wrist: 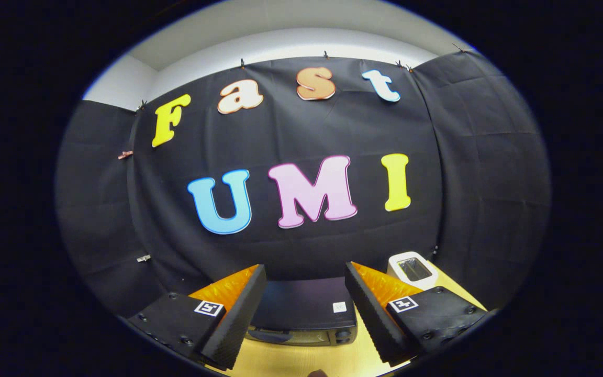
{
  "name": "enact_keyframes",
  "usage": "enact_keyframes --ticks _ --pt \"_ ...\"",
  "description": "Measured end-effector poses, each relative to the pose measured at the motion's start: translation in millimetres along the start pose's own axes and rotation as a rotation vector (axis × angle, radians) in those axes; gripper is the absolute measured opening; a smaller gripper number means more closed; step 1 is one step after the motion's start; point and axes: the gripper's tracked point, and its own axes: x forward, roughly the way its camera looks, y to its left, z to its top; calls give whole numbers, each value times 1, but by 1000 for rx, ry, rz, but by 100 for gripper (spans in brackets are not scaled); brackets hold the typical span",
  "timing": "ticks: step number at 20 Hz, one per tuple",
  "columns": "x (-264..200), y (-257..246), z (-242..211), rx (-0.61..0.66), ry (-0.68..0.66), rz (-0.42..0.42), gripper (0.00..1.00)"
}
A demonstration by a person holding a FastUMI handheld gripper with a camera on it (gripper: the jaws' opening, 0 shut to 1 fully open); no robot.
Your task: Open the toaster oven, put the food inside, and close the toaster oven door.
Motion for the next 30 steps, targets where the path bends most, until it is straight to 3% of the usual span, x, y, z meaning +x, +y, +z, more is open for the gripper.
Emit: enact_keyframes --ticks 7,13,30 --pt "-19 -70 71 -48 -128 -15 98" --pt "-26 -128 101 -63 -157 -51 98" --pt "-28 -212 79 -109 -47 -117 98"
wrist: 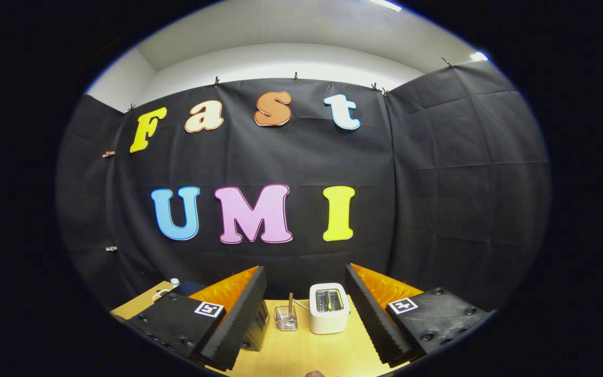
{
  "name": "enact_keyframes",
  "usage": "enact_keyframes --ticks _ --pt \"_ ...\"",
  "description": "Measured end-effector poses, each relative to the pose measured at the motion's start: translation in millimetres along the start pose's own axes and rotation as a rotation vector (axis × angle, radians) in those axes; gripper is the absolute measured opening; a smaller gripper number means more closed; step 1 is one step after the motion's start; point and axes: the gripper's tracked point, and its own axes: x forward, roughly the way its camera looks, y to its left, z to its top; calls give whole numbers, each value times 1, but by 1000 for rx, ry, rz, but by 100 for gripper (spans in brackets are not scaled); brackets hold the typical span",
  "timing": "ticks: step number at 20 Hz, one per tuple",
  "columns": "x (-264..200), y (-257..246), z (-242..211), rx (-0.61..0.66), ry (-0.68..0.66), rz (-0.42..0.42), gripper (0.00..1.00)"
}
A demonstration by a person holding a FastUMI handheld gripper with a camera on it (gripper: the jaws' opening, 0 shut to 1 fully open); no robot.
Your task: Open the toaster oven, put the food inside, and close the toaster oven door.
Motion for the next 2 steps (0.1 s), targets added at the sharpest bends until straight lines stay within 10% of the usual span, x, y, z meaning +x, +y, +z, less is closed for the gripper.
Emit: enact_keyframes --ticks 2 --pt "-1 0 -6 -5 16 -1 98"
